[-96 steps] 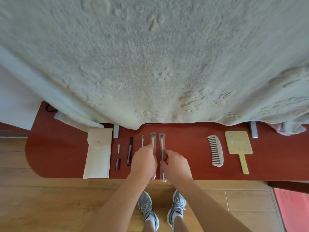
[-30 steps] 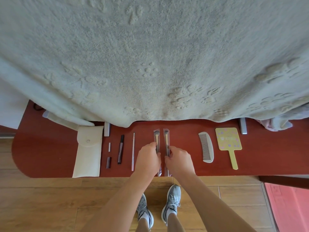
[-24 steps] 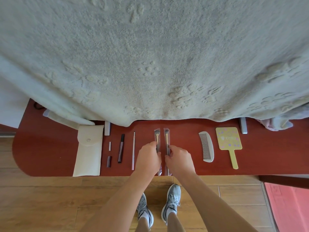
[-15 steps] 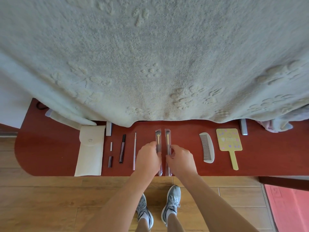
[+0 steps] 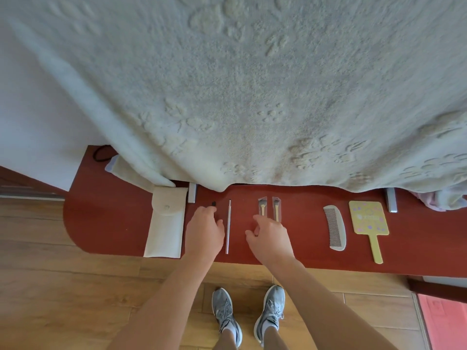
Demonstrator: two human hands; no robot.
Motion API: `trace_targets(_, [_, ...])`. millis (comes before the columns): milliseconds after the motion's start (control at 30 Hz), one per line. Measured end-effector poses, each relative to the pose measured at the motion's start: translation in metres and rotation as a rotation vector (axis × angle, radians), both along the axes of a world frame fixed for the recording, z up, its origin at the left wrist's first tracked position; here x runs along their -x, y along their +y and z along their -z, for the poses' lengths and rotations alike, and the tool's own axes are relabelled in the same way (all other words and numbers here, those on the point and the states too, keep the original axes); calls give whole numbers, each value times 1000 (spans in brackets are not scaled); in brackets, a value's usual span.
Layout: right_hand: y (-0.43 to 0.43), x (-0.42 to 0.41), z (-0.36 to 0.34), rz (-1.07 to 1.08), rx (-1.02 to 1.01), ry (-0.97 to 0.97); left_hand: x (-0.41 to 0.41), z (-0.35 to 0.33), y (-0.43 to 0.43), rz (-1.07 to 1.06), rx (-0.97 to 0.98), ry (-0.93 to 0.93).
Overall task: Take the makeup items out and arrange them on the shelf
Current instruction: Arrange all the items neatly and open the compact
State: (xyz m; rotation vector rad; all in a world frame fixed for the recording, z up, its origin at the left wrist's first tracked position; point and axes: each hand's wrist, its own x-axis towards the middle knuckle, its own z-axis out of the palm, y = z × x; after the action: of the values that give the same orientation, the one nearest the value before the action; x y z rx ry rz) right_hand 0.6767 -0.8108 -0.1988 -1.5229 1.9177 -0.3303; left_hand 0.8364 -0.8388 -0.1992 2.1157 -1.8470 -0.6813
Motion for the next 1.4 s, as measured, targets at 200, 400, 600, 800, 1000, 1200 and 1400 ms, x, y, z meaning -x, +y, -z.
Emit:
trace_targets(200, [-4, -35, 13, -44, -35, -9, -23, 9, 2, 12, -38, -2])
trace_targets(400, [-8, -52, 22, -55, -59, 14, -30, 21, -1, 45, -56, 22])
trace_targets(600, [-12, -64, 30, -78, -71, 45, -36, 29, -5, 77, -77, 38])
trace_targets(800, [-11, -64, 35, -44, -82, 51, -36, 34, -7, 98, -89, 73])
trace_targets(1000, [-9, -55, 35, -2, -93, 69, -25, 34, -8, 99, -101, 104])
trace_targets(1200, [-6, -42, 34, 10, -98, 107, -11, 35, -5, 105, -119, 124])
trace_targets(1400, [-2, -30, 32, 26, -96, 108, 4, 34, -1, 95, -130, 152])
